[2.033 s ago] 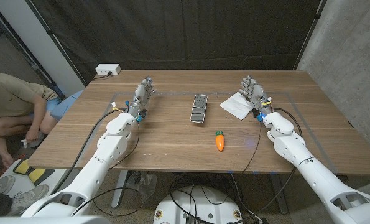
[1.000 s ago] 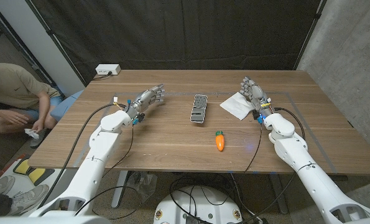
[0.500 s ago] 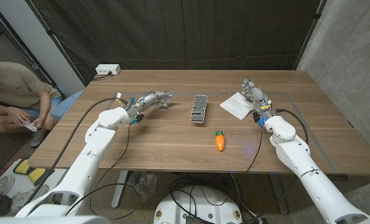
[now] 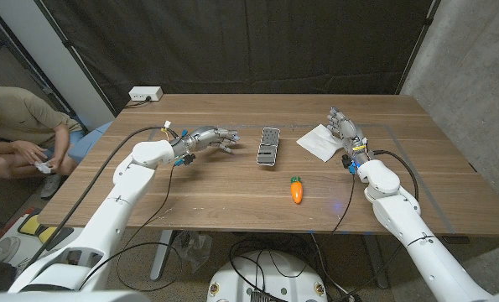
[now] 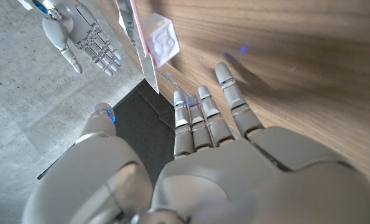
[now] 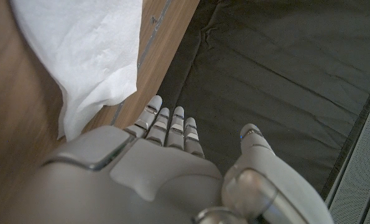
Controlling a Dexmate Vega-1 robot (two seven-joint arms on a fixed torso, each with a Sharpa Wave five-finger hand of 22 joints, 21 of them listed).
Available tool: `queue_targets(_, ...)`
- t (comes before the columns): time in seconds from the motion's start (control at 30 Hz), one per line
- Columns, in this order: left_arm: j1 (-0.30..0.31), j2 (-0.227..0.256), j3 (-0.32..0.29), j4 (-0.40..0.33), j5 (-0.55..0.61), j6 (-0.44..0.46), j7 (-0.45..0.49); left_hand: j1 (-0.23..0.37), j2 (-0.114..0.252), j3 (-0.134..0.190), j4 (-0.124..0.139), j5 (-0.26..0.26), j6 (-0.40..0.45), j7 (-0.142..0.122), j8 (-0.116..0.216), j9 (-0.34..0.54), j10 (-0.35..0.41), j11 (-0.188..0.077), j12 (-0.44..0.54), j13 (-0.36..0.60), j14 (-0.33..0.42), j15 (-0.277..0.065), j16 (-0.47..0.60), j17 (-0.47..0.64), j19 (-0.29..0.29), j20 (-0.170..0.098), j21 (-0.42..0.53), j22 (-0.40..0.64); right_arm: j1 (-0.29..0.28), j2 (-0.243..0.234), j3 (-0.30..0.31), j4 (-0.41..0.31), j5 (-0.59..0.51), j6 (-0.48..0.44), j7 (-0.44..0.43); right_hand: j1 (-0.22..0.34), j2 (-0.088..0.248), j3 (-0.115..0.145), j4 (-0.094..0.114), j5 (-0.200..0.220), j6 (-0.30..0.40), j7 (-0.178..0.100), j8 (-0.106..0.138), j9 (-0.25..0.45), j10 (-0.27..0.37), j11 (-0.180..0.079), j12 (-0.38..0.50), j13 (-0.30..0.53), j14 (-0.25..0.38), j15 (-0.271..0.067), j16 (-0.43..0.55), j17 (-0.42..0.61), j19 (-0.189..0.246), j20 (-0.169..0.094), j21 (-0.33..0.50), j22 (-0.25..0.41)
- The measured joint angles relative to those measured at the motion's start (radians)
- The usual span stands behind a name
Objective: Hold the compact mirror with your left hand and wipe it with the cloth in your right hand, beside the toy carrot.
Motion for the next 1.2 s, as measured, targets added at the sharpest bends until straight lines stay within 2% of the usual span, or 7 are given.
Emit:
queue_targets(0.2,-0.046,-0.014,0.006,0.048,-0.047,0.040,-0.089,0.009,0.009,0.003,-0.003,0.000,-0.007,0.005,0.000,0.000,0.000,0.000,-0.003,0.000,0.011,0.000,0.000,-0.003,0.018,-0.018,-0.001,-0.005,-0.007,0.003,0.002,-0.005,-0.004,0.000,-0.005,0.000,0.000,0.000,0.000,0.000,0.000,0.000,0.000,0.000,0.000,0.000,0.000,0.000,0.000,0.000,0.000,0.000,0.000,0.000,-0.009,0.000)
queue_targets(0.33,-0.072,-0.026,0.005,0.074,-0.088,0.098,-0.164,0.035,0.007,0.010,-0.010,-0.007,-0.074,-0.003,-0.030,-0.005,-0.019,0.001,-0.022,0.000,0.011,0.000,-0.002,-0.005,0.025,-0.025,-0.016,-0.005,-0.011,0.007,0.004,-0.005,-0.006,0.000,-0.007,0.000,0.000,0.000,0.000,0.000,0.000,0.000,0.000,0.000,0.000,0.000,0.000,0.000,0.000,0.000,0.000,0.000,0.000,0.000,-0.009,0.000)
queue_targets(0.5,-0.104,-0.039,0.001,0.107,-0.127,0.175,-0.254,0.049,0.007,0.010,-0.010,-0.007,-0.147,-0.010,-0.069,-0.009,-0.046,0.023,-0.034,0.000,0.011,0.000,-0.014,-0.005,0.036,-0.025,-0.035,-0.005,-0.013,0.010,0.007,-0.002,-0.006,0.001,-0.008,0.000,0.000,-0.004,-0.004,0.000,0.000,0.000,0.000,0.000,0.000,0.000,0.000,0.000,0.000,0.000,0.000,0.000,0.000,0.000,-0.009,0.000)
queue_targets(0.67,-0.139,-0.047,0.002,0.134,-0.146,0.258,-0.340,0.059,0.004,0.004,-0.015,-0.015,-0.188,0.020,-0.101,-0.017,-0.036,0.055,-0.034,-0.003,0.031,0.020,-0.016,-0.009,0.092,-0.034,-0.041,-0.005,-0.013,0.013,0.010,0.010,-0.003,0.008,-0.008,0.000,0.000,-0.004,-0.004,0.000,0.000,0.000,0.000,0.000,0.000,0.000,0.000,0.000,0.000,0.000,0.000,0.000,0.000,0.000,-0.015,0.000)
queue_targets(0.87,-0.178,-0.048,0.021,0.155,-0.146,0.345,-0.424,0.077,-0.015,0.000,-0.019,-0.017,-0.175,0.059,-0.116,-0.023,-0.006,0.101,-0.034,-0.012,0.073,0.040,-0.020,-0.018,0.179,-0.043,-0.050,-0.009,-0.011,0.017,0.012,0.023,0.002,0.017,-0.006,0.003,0.003,-0.004,-0.004,0.000,0.000,0.000,0.000,0.000,0.000,0.000,0.000,0.000,0.000,0.000,0.000,0.000,0.000,0.000,-0.015,0.000)
queue_targets(1.03,-0.197,-0.048,0.030,0.160,-0.134,0.409,-0.462,0.084,-0.008,-0.009,-0.011,-0.024,-0.091,0.061,-0.116,-0.028,0.072,0.121,-0.027,-0.017,0.156,0.044,-0.016,-0.020,0.274,-0.058,-0.072,-0.013,-0.007,0.019,0.013,0.036,0.005,0.022,-0.003,0.003,0.003,-0.004,-0.004,0.000,0.000,0.000,0.000,0.000,0.000,0.000,0.000,0.000,0.000,0.000,0.000,0.000,0.000,0.000,-0.015,0.000)
queue_targets(1.2,-0.202,-0.045,0.032,0.141,-0.112,0.478,-0.471,0.099,-0.023,-0.015,-0.016,-0.024,-0.091,0.063,-0.140,-0.028,0.084,0.130,-0.039,-0.022,0.173,0.041,-0.025,-0.023,0.309,-0.070,-0.097,-0.014,-0.003,0.021,0.014,0.045,0.008,0.028,0.001,0.003,0.003,-0.010,-0.010,0.000,0.000,0.000,0.000,0.000,0.000,0.000,0.000,0.000,0.000,0.000,0.000,0.000,0.000,0.000,-0.015,0.000)
